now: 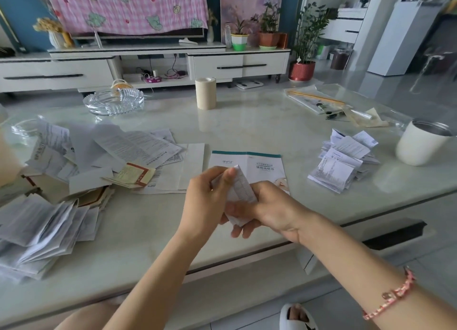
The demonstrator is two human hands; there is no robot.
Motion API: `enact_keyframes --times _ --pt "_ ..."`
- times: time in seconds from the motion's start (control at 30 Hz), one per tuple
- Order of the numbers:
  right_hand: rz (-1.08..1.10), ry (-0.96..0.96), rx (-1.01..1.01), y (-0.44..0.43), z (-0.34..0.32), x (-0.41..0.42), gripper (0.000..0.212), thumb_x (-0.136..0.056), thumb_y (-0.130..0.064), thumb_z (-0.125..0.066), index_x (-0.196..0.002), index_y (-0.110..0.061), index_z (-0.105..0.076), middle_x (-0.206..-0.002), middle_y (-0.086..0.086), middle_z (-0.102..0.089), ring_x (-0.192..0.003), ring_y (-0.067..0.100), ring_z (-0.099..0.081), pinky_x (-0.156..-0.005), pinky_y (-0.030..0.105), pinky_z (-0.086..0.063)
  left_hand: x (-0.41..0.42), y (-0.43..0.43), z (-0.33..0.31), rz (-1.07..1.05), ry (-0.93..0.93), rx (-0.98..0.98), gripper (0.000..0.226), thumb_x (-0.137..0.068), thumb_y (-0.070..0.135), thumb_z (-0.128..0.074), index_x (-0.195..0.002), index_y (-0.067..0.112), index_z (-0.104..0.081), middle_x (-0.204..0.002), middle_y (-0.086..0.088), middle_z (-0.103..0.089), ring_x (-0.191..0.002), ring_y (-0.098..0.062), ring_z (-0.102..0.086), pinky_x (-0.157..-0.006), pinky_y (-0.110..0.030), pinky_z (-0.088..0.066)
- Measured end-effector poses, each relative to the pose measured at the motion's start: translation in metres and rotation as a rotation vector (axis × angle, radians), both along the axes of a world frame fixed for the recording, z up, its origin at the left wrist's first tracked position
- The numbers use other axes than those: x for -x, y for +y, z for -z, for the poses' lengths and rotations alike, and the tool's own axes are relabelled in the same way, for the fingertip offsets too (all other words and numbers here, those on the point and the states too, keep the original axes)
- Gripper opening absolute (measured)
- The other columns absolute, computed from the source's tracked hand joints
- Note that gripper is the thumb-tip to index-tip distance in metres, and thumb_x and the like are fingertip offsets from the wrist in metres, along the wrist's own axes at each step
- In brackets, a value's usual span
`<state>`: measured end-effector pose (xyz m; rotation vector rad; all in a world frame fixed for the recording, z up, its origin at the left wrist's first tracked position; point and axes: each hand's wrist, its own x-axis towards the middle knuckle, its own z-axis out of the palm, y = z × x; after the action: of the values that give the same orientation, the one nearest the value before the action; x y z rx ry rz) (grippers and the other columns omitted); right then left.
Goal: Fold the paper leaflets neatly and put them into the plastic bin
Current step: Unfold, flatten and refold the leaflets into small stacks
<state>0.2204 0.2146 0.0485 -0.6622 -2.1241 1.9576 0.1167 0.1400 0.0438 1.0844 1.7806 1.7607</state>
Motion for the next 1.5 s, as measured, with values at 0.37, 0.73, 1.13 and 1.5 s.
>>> enact_keyframes --times 0.37,0.73,1.13,1.5 --pt "-0.184 -0.007 -0.063 -0.007 -0.014 -0.037 0.01 -0.095 -0.02 -0.054 -0.09 -0.014 -0.06 -0.083 0.005 -0.067 -0.052 0.018 -0.059 -0.047 0.022 -0.048 -0.029 0.01 -0.012 -0.307 0.441 0.117 0.055 -0.088 0.03 -0.06 -0.046 0.011 -0.031 -0.045 -0.004 -0.027 -0.049 -0.02 -0.023 -0.047 -0.03 -0.019" --pt "0.39 0.216 -0.382 -0.006 -0.011 -0.068 0.039 -0.098 -0.029 -0.046 -0.062 -0.014 -0.045 -0.039 -0.005 -0.043 -0.029 0.007 -0.033 -0.033 0.018 -0.027 -0.064 0.05 -0.036 -0.396 0.447 0.022 0.06 -0.095 0.03 -0.05 -0.042 0.013 -0.025 -0.04 -0.001 -0.023 -0.04 -0.014 -0.021 -0.044 -0.028 -0.019" --pt "0.54 -0.015 -0.229 0.075 0.007 -0.065 0.041 -0.1 -0.039 -0.036 -0.069 -0.017 -0.049 -0.038 -0.007 -0.044 -0.031 0.005 -0.038 -0.033 0.016 -0.028 -0.085 0.131 -0.002 0.341 -0.992 -0.001 0.024 -0.101 0.027 -0.035 -0.093 0.015 -0.055 -0.085 0.001 -0.068 -0.072 -0.013 -0.066 -0.043 -0.019 -0.047" --pt "0.837 -0.435 -1.086 0.157 0.038 -0.106 0.039 -0.079 -0.024 -0.07 -0.116 -0.016 -0.06 -0.113 0.007 -0.055 -0.108 0.026 -0.045 -0.09 0.024 -0.028 -0.076 0.162 0.004 0.262 -1.168 0.084 0.031 -0.1 0.008 -0.029 -0.073 0.011 -0.043 -0.065 -0.002 -0.045 -0.055 -0.013 -0.047 -0.062 -0.022 -0.037"
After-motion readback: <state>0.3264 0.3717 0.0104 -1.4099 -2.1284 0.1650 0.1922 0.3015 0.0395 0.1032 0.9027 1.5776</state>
